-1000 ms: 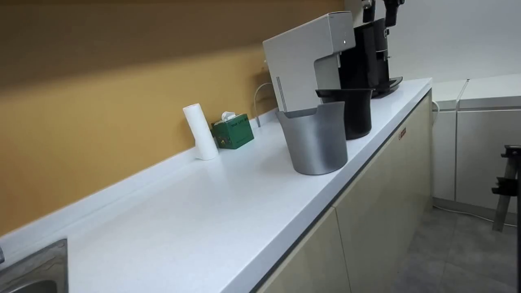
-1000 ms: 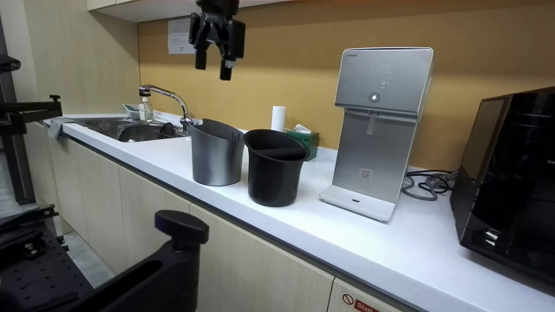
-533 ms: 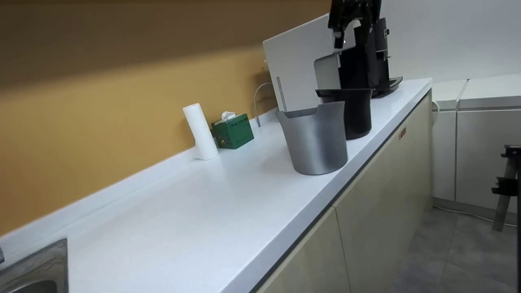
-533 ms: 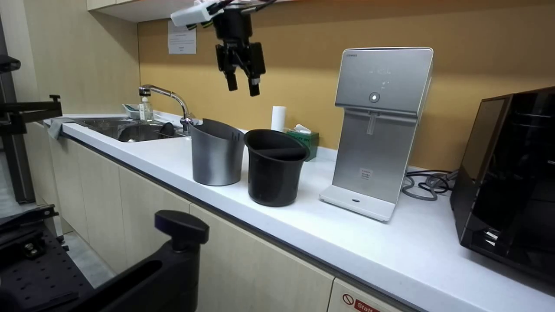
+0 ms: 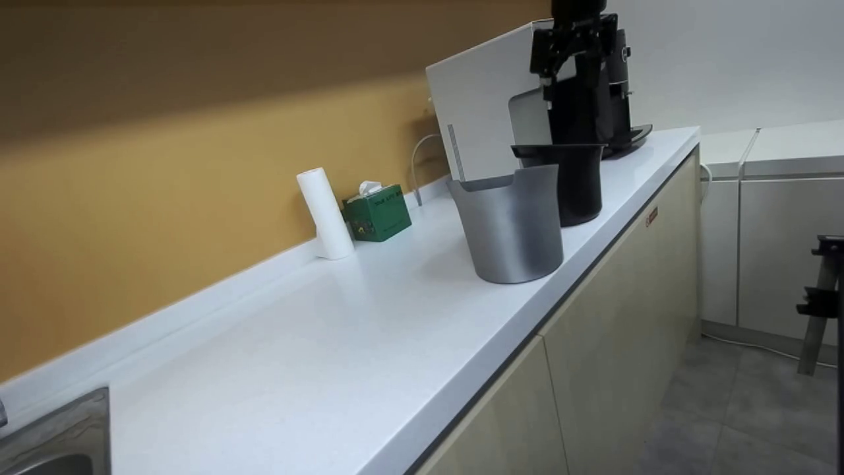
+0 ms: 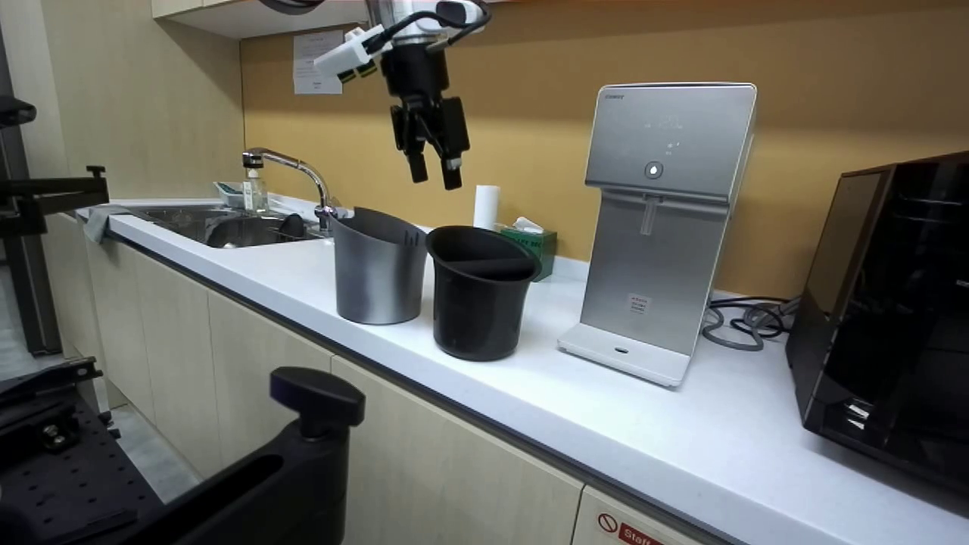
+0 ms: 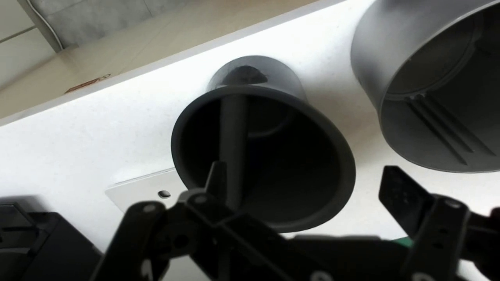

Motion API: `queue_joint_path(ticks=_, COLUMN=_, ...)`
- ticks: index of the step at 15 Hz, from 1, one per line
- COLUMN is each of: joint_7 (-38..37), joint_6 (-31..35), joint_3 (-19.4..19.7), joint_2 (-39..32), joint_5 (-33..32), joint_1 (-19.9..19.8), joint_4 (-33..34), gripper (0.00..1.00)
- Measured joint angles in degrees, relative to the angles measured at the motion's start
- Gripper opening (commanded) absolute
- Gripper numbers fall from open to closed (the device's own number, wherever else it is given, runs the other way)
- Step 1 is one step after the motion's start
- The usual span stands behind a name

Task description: Put the black bin in the grey bin

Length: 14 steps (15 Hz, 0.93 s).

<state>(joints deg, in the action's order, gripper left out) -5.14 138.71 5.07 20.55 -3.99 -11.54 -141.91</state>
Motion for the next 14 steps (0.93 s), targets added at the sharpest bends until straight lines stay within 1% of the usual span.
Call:
queue_joint_path(ticks=4, joint_7=-0.48, joint_6=0.32, joint_3=0.07, joint_2=-1.11, joint_5=0.52, joint_1=-0.15, joint_4=0.13, gripper=1.0)
queue_joint_path(ticks=9, joint_7=-1.9, joint_6=5.21, joint_3=0.1, joint_2=-5.36, joint_5=0.07, joint_1=-1.36, joint_4=1.77, gripper=1.0)
queue_joint_path(ticks=11, joint_7=-4.37, joint_6=6.75, joint_3=0.08, joint_2=-7.8, joint_5=-1.02, joint_1=-1.83, joint_4=3.17, gripper=1.0)
queue_joint_path(ticks=14, joint_7=-9.99, joint_6=7.0, joint_3=0.04, joint_2=-11.83, joint_5=-4.18, joint_1=-2.7, joint_4=5.99, gripper=1.0)
